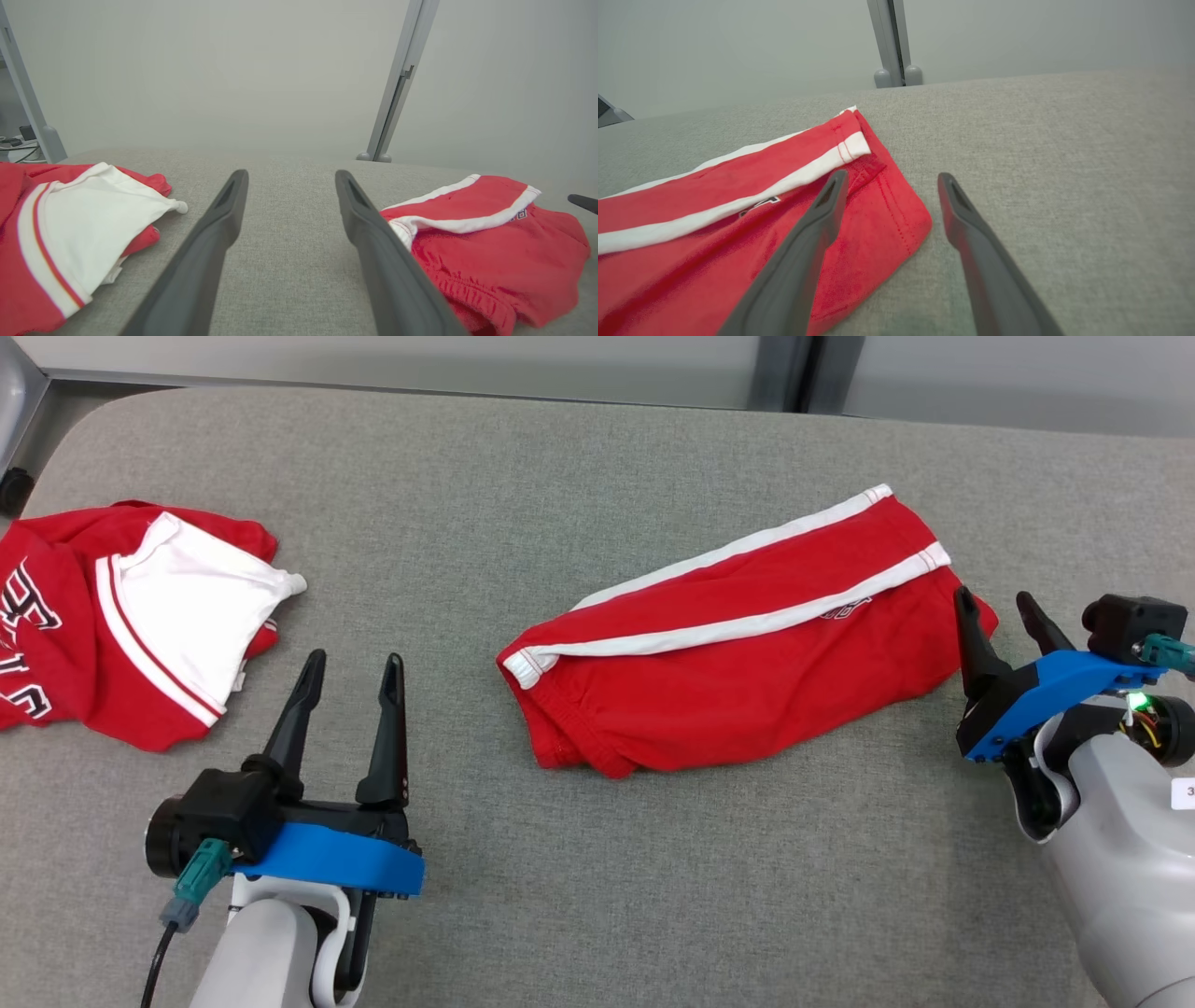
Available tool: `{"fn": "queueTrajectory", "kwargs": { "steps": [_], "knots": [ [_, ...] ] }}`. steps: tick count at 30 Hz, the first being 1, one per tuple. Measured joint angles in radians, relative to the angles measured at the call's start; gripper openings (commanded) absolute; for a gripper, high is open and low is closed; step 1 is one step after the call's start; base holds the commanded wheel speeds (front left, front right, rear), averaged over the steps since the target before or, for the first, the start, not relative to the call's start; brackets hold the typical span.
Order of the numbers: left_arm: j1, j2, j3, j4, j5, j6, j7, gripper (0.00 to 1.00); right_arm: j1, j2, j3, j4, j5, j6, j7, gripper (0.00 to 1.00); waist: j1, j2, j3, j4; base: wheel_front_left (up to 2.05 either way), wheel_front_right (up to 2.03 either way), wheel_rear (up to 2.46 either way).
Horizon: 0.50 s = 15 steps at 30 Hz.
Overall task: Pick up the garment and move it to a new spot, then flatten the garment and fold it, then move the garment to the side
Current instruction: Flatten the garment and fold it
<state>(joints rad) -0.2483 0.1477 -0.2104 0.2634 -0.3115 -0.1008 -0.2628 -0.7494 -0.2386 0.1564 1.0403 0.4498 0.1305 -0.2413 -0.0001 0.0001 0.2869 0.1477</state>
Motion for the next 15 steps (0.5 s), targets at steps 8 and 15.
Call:
{"fn": "queueTrajectory", "kwargs": {
  "steps": [8,15],
  "knots": [
    [0.029,-0.063,0.116,-0.059,0.085,-0.005,0.000,1.00,-0.080,-0.024,0.032,0.045,-0.027,0.000,0.027,1.00,0.0002,0.0000,0.022,0.030,0.00,0.00,0.00],
    [0.038,-0.089,0.132,-0.066,0.135,-0.015,0.000,1.00,-0.143,-0.048,0.046,0.133,-0.064,0.000,0.058,1.00,0.0002,-0.0001,0.046,0.070,0.00,0.00,0.00]
  ]
}}
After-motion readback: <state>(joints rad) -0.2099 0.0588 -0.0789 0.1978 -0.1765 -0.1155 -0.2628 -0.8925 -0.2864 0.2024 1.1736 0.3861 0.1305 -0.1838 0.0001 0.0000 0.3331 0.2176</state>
